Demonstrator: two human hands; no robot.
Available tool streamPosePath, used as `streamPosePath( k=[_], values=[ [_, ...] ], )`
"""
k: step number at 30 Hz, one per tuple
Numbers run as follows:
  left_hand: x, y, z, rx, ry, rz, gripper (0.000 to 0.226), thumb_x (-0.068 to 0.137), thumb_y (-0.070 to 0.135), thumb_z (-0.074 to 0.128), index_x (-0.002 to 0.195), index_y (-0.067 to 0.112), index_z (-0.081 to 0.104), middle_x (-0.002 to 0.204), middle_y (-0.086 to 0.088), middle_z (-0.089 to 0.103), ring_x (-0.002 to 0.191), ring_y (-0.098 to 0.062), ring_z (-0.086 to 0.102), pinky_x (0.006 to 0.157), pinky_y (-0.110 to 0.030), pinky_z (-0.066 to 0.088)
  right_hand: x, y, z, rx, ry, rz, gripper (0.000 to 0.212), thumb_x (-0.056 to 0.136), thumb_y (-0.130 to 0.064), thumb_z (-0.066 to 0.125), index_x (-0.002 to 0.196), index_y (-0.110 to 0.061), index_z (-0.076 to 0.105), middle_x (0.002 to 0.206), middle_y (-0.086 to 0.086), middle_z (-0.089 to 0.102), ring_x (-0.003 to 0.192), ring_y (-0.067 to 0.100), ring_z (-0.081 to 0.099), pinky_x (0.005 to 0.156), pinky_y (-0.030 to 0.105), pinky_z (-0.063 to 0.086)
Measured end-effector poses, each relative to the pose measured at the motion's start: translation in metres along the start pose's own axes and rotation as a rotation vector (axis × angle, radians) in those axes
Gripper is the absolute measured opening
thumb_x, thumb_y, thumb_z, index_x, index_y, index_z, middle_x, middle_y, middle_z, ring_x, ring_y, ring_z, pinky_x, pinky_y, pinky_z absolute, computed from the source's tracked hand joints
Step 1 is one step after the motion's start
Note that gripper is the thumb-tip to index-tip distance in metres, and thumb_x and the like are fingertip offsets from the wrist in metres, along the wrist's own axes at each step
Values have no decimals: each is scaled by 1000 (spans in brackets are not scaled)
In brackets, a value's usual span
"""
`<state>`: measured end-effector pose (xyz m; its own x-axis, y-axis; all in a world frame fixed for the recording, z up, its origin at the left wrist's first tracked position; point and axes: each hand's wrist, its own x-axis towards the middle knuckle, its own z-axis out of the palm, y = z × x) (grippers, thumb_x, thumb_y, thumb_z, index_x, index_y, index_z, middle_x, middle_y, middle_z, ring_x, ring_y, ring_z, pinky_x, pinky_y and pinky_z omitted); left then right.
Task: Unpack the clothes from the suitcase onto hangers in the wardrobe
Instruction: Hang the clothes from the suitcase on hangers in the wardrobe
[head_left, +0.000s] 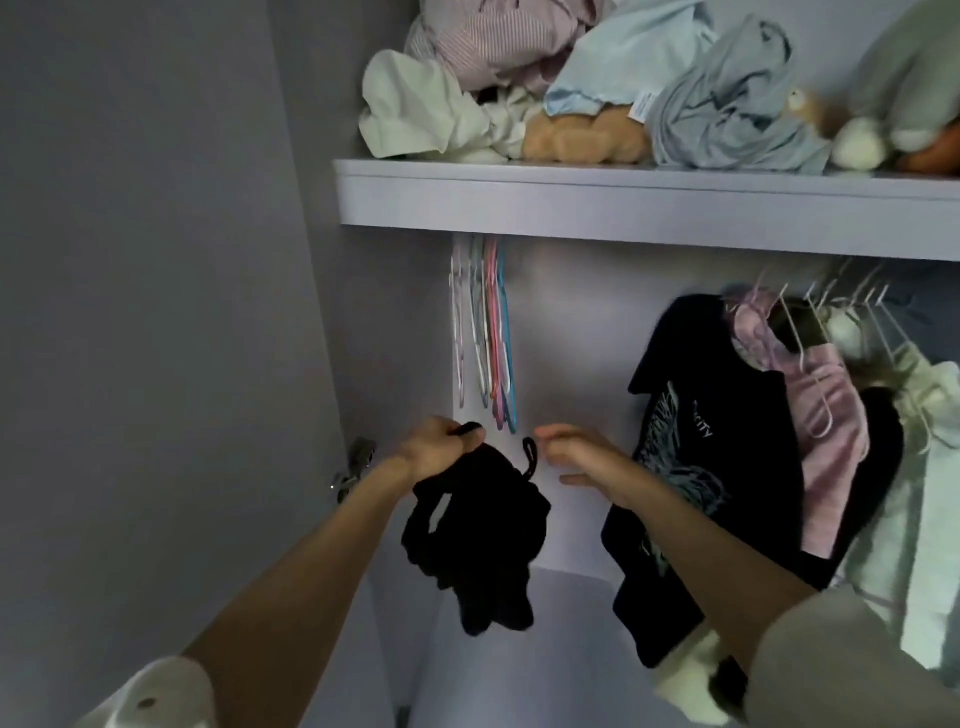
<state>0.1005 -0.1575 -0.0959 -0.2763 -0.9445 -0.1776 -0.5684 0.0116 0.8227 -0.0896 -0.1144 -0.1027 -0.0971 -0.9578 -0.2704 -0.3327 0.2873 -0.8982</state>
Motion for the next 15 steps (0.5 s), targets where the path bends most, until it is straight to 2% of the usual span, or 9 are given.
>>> streamPosePath(
  k=[2, 5, 7, 8, 10, 11, 12, 14, 15],
  values=[
    [3, -3, 1, -63, 24, 12, 38, 94, 34, 50, 109, 1, 63, 109, -15, 65, 104, -28, 61, 95, -33, 45, 14, -9, 8, 51, 162, -56, 32, 94, -11, 45, 126, -4, 50, 129, 16, 51, 116, 29, 50, 97, 40, 43],
    [5, -4, -4, -196, 106, 17, 36, 95, 31, 50, 113, 2, 62, 113, -11, 64, 110, -26, 59, 97, -29, 42, 38, -25, 25, 31, 235, -84, 35, 94, -11, 45, 123, 10, 47, 123, 28, 52, 105, 38, 53, 93, 48, 45],
    [5, -3, -9, -243, 150, 14, 38, 95, 31, 50, 119, 3, 60, 119, -12, 62, 111, -25, 58, 101, -30, 41, 52, -34, 34, 70, 194, -48, 31, 93, -17, 50, 118, 1, 53, 102, 19, 57, 86, 25, 52, 70, 37, 48],
    [5, -3, -13, -257, 170, 6, 38, 95, 30, 50, 120, 3, 60, 120, -12, 62, 112, -25, 58, 102, -30, 41, 58, -36, 38, 87, 181, -14, 23, 92, -16, 52, 109, -3, 59, 90, 14, 56, 76, 21, 50, 59, 28, 43],
    [3, -2, -17, -276, 194, -2, 38, 95, 29, 50, 120, 2, 59, 119, -13, 62, 110, -24, 58, 98, -27, 41, 69, -36, 42, 68, 244, 18, 13, 89, -12, 54, 81, -7, 63, 77, 13, 57, 64, 21, 50, 50, 22, 34],
    [3, -3, -18, -282, 202, -3, 37, 95, 28, 50, 120, 2, 59, 119, -13, 62, 108, -23, 58, 95, -25, 41, 76, -34, 42, 37, 293, 11, 18, 88, -10, 53, 73, -7, 63, 75, 15, 60, 68, 25, 55, 50, 22, 36],
    [2, -4, -18, -285, 209, -6, 37, 95, 28, 49, 120, 3, 59, 119, -13, 62, 108, -23, 58, 93, -24, 41, 76, -33, 42, -15, 341, -6, 19, 88, -10, 52, 74, -5, 65, 80, 18, 64, 77, 28, 60, 55, 23, 40],
    [1, -6, -15, -280, 234, -21, 36, 95, 27, 50, 121, 4, 59, 119, -13, 62, 111, -25, 57, 91, -23, 40, 71, -31, 38, -117, 448, -64, 24, 90, -12, 47, 94, 0, 67, 100, 22, 66, 97, 34, 61, 74, 28, 46],
    [2, -7, -14, -278, 244, -24, 35, 95, 27, 50, 120, 4, 60, 119, -13, 62, 112, -25, 57, 91, -23, 40, 67, -31, 35, -146, 495, -100, 26, 92, -13, 45, 100, 0, 65, 106, 22, 65, 101, 36, 60, 80, 31, 46]
  ],
)
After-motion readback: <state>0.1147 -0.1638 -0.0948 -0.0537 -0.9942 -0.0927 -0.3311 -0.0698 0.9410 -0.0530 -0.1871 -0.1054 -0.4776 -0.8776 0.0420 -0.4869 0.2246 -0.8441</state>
